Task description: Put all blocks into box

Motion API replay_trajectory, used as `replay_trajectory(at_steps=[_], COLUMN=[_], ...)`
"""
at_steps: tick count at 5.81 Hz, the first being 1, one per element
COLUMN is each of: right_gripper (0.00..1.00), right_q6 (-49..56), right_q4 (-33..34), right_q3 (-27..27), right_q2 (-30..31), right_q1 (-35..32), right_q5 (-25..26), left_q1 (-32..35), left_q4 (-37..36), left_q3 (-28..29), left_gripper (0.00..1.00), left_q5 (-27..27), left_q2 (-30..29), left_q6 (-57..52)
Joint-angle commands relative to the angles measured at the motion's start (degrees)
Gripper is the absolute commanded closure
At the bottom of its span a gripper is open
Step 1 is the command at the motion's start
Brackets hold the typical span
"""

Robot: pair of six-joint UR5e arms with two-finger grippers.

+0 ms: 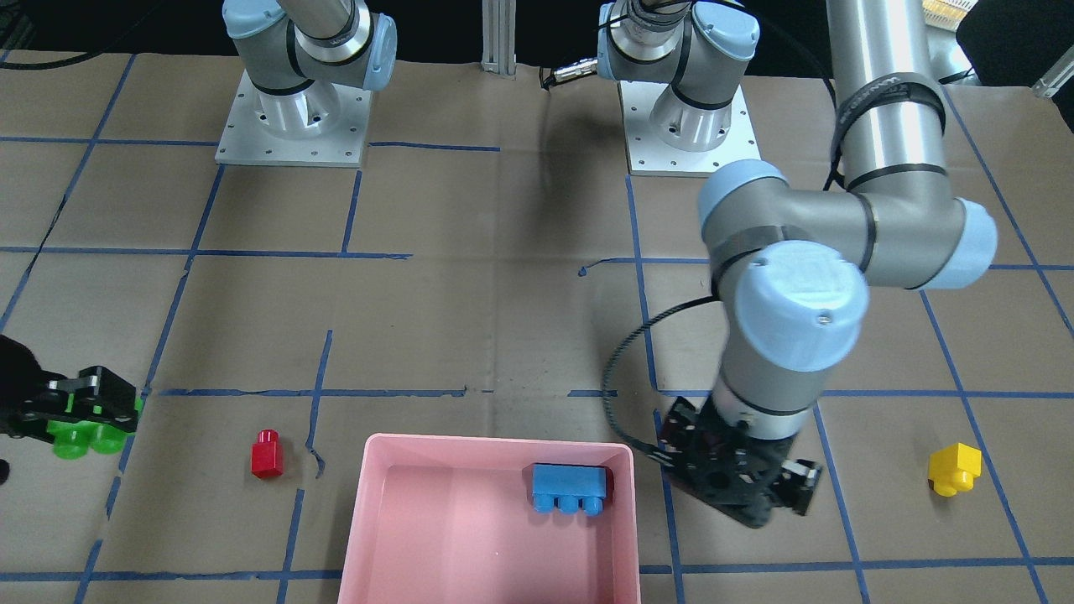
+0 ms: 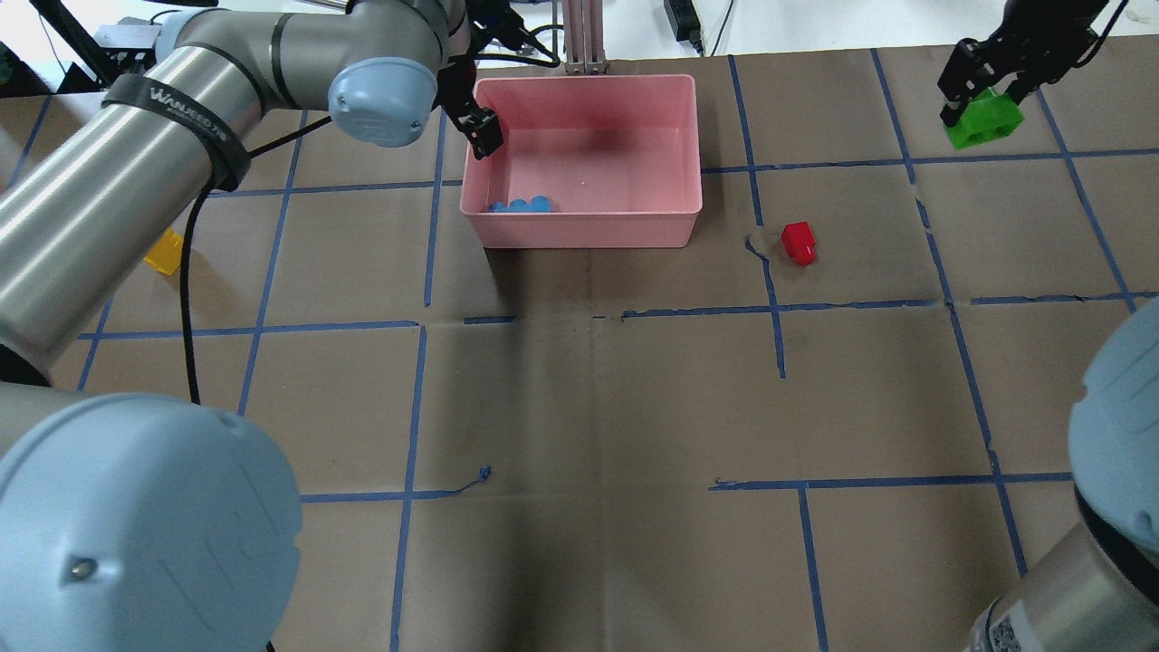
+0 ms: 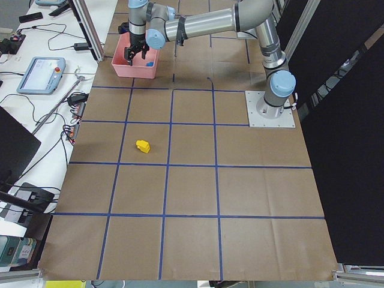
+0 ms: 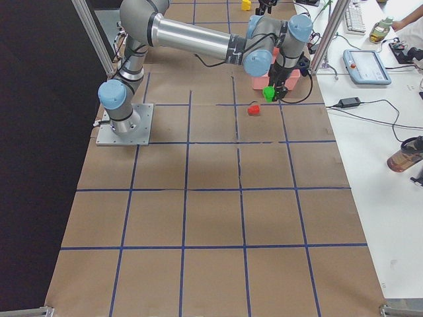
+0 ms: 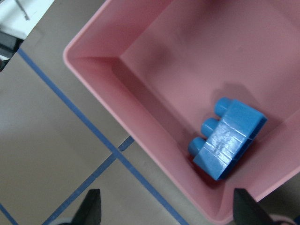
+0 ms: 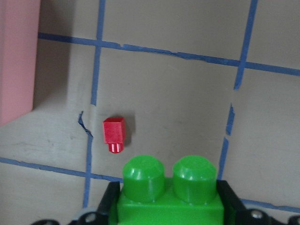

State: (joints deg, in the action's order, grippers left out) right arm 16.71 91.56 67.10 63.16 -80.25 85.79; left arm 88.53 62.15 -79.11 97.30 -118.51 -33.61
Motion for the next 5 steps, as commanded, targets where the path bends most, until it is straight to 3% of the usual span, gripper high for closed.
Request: replay_trajectory(at_steps=[1,2,4,5], right_gripper=[0.65,0.65,0.65,0.65], right_q6=[-15.58,-21.83,-28.01,-28.39], right_q4=[0.81,1.6,10.78,14.58], right_q3=[-3.18,-5.47,-5.93,-5.84], right_q2=[-2.32,-5.56,-12.85,-16.19], right_q1=[-9.97,-14.19,-19.05,-19.68], right_q5=[-1.5,-2.63,-2.64,-2.64], left_q1=[-14.98,-20.71,-30.39,-31.83], left_q4=[-2.21,-2.03,-3.52,-6.14], left_q3=[-4.92,-5.18,-4.57,-4.3], left_gripper=[0.0,0.0,0.0,0.01], left_q5=[-3.05,-4.73,-5.01,-5.19], left_q2=[2.41,1.45,-3.71,-6.36], left_q6=[0.65,-0.92,-15.53,-20.92])
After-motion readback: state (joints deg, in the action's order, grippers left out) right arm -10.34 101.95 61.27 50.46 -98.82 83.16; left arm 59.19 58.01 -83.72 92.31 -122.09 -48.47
